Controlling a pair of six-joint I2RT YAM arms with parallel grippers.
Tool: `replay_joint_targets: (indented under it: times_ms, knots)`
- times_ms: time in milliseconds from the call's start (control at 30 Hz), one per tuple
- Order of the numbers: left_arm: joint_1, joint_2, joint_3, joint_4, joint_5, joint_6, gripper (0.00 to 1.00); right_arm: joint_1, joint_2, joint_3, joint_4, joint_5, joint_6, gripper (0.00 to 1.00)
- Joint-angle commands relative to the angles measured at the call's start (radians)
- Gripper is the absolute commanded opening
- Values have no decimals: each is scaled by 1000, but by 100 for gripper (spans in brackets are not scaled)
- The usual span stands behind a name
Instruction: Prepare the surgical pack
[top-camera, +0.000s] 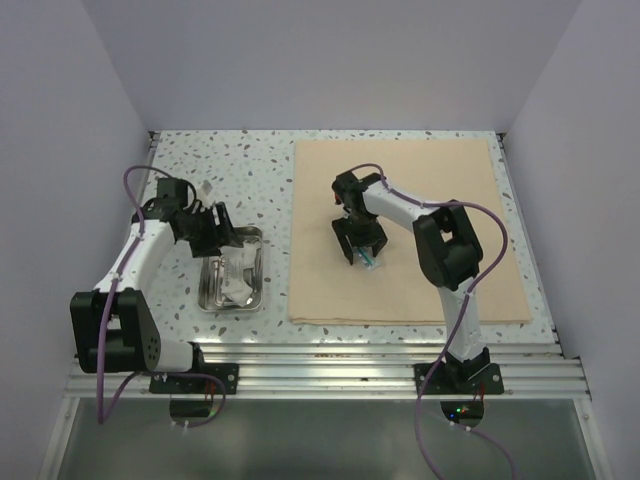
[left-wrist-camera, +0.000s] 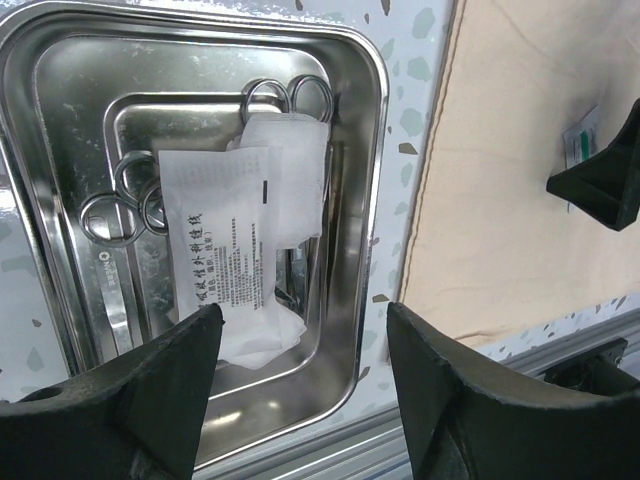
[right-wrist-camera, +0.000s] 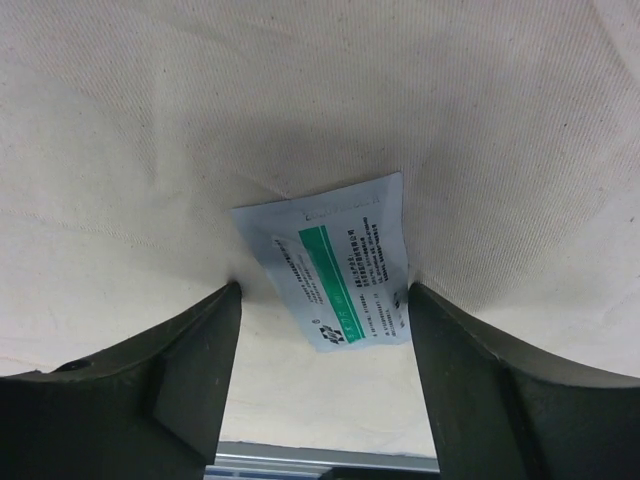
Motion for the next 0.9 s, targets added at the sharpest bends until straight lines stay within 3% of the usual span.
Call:
replay_joint_targets:
  times_ms: [0,433,733,867]
  knots:
    - [5,8,42,13,36,10,71,-3,10,10,-11,64,-1,69]
    - [-42,37,94,42,110,23,70,-6,-25,49,-26,10,36,41]
    - [-142,83,149,93,200,23,75,-6,-48,190,-123,-37,90,38]
    - [-192,127,157,232,301,-41,79,-6,-11,338,-161,-137,159,39]
